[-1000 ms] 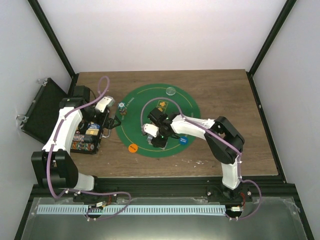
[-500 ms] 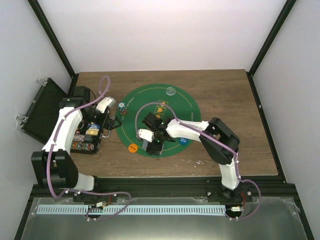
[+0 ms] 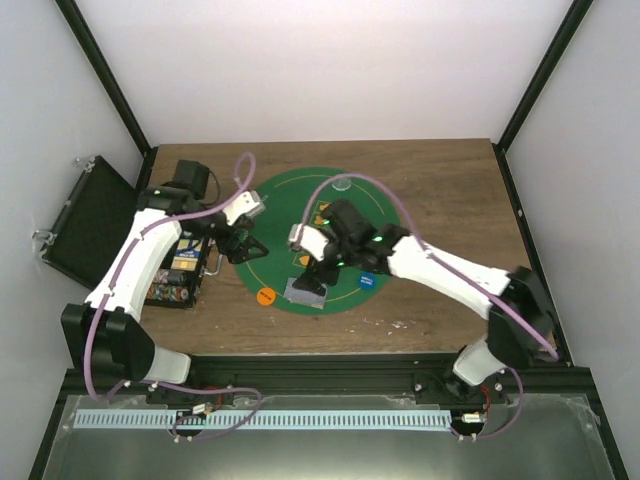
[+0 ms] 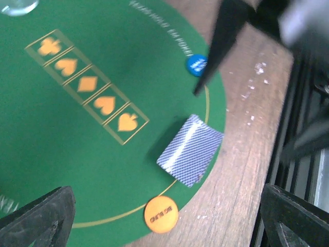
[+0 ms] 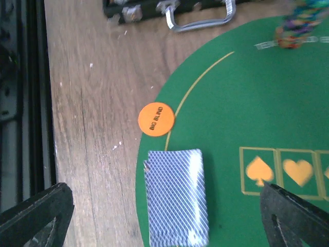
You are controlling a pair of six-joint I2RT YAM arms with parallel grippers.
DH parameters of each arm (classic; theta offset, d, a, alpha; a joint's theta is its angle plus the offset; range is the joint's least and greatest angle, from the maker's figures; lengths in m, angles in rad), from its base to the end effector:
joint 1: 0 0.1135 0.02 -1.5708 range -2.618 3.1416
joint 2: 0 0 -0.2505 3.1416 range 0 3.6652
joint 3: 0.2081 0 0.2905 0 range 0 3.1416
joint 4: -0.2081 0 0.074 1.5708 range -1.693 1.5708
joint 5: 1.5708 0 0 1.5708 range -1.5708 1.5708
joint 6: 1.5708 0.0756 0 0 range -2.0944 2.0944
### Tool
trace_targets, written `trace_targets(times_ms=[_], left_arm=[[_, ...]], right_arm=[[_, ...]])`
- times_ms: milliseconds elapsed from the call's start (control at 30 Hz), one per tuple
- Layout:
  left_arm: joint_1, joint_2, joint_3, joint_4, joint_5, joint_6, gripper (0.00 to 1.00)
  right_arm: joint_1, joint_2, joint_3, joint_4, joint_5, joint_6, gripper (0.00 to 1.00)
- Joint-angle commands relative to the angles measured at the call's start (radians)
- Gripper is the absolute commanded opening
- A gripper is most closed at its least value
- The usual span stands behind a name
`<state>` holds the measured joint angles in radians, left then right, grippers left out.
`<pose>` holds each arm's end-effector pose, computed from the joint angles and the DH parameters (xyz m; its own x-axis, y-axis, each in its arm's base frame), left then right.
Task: Distribute texas hold em gaming equipment
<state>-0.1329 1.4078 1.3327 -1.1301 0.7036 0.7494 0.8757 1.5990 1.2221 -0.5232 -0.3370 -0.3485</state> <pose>0.3051 -0.0901 0.2763 -0.4527 0.5846 -0.6733 0.8724 0.4466 -0.1988 0.2394 0.3261 0.2012 -0.1791 -0.7180 -0.6726 -0.9763 0.2143 0.0312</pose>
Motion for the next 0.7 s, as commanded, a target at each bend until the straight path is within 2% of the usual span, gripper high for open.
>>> trace_targets(times_ms=[0,133,233,433,667], left_arm=[[-0.120,0.018,-0.005,-0.023,0.071,0.221,1.00],[-0.333,0.061,-0.071,-0.016,-0.082,0.304,1.00],[-0.406,0.090,-0.153,0.066,-0.132,0.345,1.00],[-0.519,0.146,-0.260,0.328,-0.315,0.344,1.00],[-0.540,0.196,-0.288,0.472,-0.360,0.297,1.00]], right_arm=[[-0.161,-0.166,-0.105,0.011,-0.154,0.129,1.00],[-0.387,-0.256,-0.186,0.038,-0.223,0.306,1.00],[-0.509,-0.257,-0.231,0.050,-0.211,0.408,1.00],[-0.540,-0.222,-0.254,0.073,-0.205,0.471,1.00],[-0.538,-0.210,-0.272,0.079,-0.229,0.484,1.00]])
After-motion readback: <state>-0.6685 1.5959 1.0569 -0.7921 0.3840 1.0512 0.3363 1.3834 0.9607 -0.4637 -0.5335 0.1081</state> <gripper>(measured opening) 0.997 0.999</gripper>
